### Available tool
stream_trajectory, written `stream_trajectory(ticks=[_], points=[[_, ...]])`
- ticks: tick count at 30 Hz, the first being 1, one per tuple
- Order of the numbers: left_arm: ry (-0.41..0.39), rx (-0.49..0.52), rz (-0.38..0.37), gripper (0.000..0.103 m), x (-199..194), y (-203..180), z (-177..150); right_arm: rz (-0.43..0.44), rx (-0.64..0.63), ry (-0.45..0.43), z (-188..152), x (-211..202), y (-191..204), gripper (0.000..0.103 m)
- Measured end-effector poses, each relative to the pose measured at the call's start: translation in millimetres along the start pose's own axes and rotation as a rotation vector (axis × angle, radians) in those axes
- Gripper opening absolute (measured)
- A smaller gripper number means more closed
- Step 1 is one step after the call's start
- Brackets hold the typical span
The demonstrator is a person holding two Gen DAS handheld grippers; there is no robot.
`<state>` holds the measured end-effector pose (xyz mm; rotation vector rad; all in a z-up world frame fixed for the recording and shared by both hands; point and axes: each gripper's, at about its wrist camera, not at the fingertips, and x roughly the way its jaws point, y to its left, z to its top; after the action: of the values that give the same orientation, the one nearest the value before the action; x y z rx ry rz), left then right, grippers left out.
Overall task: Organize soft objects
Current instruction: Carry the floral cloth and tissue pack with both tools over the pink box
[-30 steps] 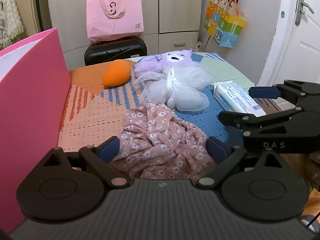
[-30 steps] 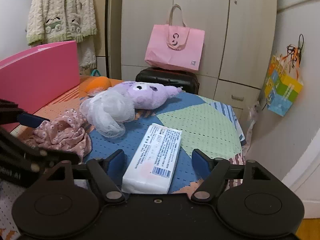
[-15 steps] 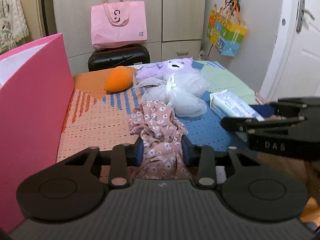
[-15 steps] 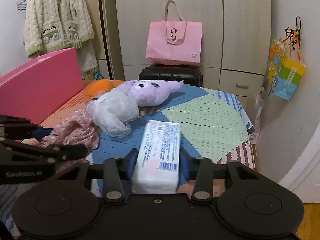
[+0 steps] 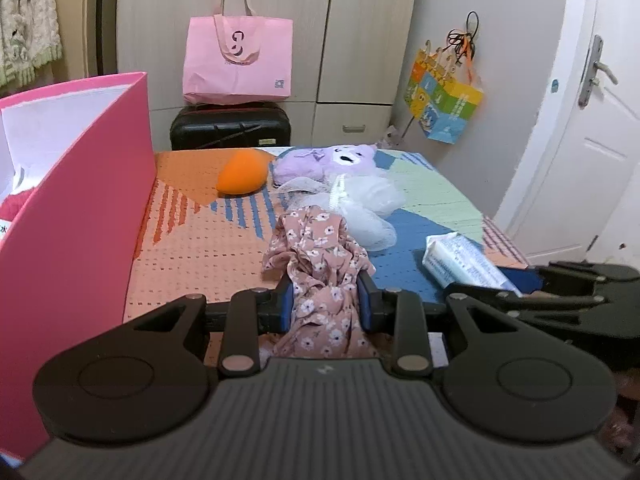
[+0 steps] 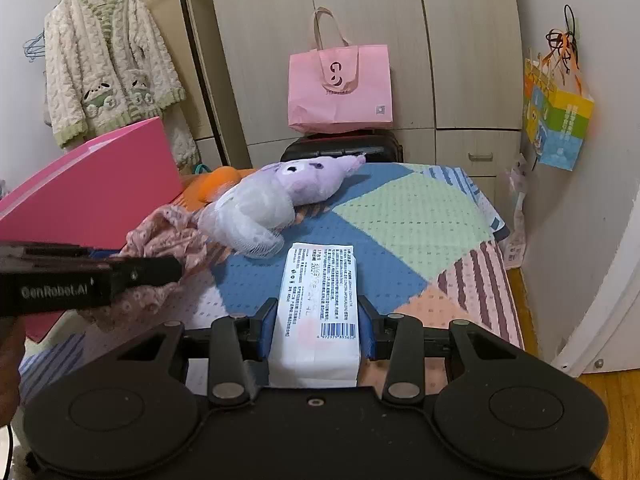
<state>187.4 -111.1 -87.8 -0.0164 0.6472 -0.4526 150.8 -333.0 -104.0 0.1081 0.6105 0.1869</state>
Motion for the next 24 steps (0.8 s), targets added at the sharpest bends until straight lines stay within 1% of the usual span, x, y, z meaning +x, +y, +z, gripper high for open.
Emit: stream_trajectory(ticks=[3, 8, 12, 20, 24], points=[[0.009, -0.007, -0.023, 0.030, -6, 1, 0, 0.016, -0.002, 0.002, -3, -7, 4, 0.045], [0.033, -0.017, -0.058, 0.030, -21, 1, -2, 0.092, -0.013, -0.012, -5, -22, 11, 0.045], [0.068, -0.036, -0.101, 0.030, -36, 6, -3, 0.114, -0.037, -0.010, -6, -34, 18, 0.045], [0.145, -0.054, -0.174, 0.030, -68, 15, -14, 0.203, -0.101, 0.046, -9, -59, 39, 0.045], [0.168, -0.058, -0.186, 0.030, -84, 20, -20, 0.249, -0.150, 0.055, -8, -73, 53, 0.045]])
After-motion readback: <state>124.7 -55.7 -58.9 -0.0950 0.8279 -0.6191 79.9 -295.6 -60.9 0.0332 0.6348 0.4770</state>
